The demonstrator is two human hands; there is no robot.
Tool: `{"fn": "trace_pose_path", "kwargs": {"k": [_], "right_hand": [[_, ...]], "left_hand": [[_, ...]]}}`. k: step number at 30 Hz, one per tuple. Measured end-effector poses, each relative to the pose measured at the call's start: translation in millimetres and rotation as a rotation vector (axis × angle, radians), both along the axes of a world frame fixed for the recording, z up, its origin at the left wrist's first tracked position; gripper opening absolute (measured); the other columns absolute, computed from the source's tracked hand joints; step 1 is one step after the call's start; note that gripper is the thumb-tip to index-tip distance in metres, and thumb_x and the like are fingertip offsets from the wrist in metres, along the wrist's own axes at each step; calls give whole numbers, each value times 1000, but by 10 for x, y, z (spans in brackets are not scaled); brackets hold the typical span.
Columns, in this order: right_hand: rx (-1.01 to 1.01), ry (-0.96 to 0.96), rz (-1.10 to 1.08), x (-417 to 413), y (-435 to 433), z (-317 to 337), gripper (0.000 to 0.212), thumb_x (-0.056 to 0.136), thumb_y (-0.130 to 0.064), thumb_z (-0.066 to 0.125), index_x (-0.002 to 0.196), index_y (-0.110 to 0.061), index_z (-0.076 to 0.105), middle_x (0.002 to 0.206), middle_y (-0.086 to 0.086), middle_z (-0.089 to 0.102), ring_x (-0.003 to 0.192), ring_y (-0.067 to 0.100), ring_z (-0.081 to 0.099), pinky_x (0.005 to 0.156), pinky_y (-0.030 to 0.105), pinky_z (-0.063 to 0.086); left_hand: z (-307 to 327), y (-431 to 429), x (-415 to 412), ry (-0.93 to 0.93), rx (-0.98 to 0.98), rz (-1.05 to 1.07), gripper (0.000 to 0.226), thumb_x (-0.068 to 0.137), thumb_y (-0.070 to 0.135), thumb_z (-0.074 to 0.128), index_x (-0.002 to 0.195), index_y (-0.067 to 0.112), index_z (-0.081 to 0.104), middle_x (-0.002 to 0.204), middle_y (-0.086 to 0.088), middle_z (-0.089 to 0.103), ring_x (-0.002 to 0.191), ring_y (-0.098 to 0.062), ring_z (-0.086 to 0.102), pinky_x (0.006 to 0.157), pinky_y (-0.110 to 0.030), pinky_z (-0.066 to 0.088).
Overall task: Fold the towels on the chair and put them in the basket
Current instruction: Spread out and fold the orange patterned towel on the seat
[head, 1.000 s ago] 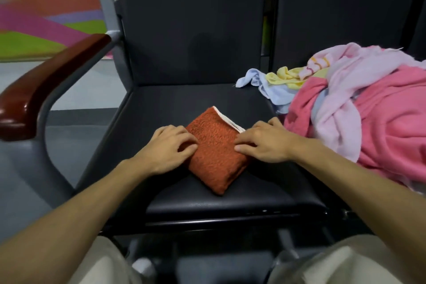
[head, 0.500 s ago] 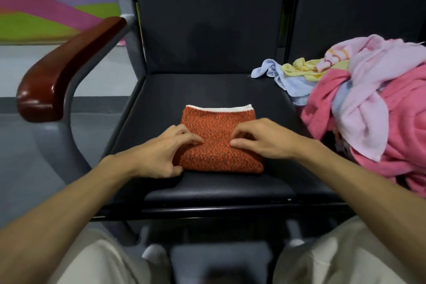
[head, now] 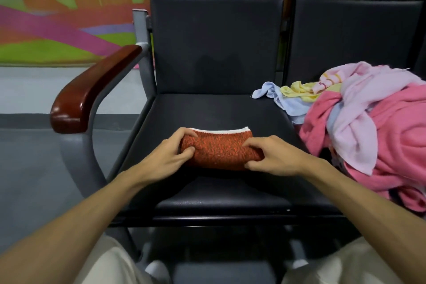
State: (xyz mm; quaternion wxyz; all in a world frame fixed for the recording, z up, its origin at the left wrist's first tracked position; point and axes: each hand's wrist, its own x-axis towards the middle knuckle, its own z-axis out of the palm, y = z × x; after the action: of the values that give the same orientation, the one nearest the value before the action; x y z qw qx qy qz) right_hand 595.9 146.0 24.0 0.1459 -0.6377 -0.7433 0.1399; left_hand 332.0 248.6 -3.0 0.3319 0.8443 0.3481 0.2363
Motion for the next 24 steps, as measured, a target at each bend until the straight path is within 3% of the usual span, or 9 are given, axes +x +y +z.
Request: {"fn": "trace_pose_path", "kwargs": {"k": [3,6,11,14,17,20,22,24], "right_hand": [[-8,125,-27,-47,20,44,22,83,-31,69,103,-25,64,83,-4,67,76,8,61,74,23,46],[-23,278,-77,-76,101,15,13,86,-31,69,98,-26,66,88,-9,68,81,4,62,74,20,47],[-177,499,-335,-12,383,-181,16,82,-36,73,85,-21,71,89,-1,71,86,16,68,79,37,58],[-224,337,-361,-1,538,-193,16,84,-38,71,78,-23,68,84,-4,68,79,11,64,68,23,49],[-275,275,-369,20,628,-181,14,84,-39,71,78,-28,65,87,-8,65,87,10,59,71,23,40],[-317,276,-372,66,684,-211,16,82,-38,74,87,-26,66,95,-6,66,94,10,60,79,24,41],[-348,263,-354,73,700,-191,24,81,-37,75,98,-23,67,104,-5,65,100,12,59,85,25,42],[-398,218,-321,63,689,-124,33,82,-35,74,111,-21,66,112,-3,63,105,13,57,90,25,40]], "left_hand": [[-14,10,8,-75,-14,89,15,97,33,49,108,42,47,103,12,58,95,0,55,88,-22,41],[-29,33,79,-93,-41,189,20,100,24,46,120,25,48,109,5,57,99,-6,54,87,-17,35],[-63,191,302,-26,-116,389,35,99,35,49,126,12,49,114,-2,57,108,-15,52,86,-21,34],[-70,285,407,10,-125,488,38,97,41,51,120,10,52,116,-8,59,111,-22,55,88,-28,39],[-26,415,310,182,-75,502,53,93,57,45,107,8,58,113,-9,62,105,-24,59,80,-31,43],[77,409,150,478,-369,419,90,72,87,37,108,8,61,109,-10,61,96,-26,62,67,-29,43],[89,353,140,534,-439,397,94,72,85,43,121,6,58,113,-10,59,100,-26,61,73,-29,41],[76,284,196,455,-451,423,75,81,70,53,123,8,56,111,-7,56,97,-24,58,72,-29,38]]}}
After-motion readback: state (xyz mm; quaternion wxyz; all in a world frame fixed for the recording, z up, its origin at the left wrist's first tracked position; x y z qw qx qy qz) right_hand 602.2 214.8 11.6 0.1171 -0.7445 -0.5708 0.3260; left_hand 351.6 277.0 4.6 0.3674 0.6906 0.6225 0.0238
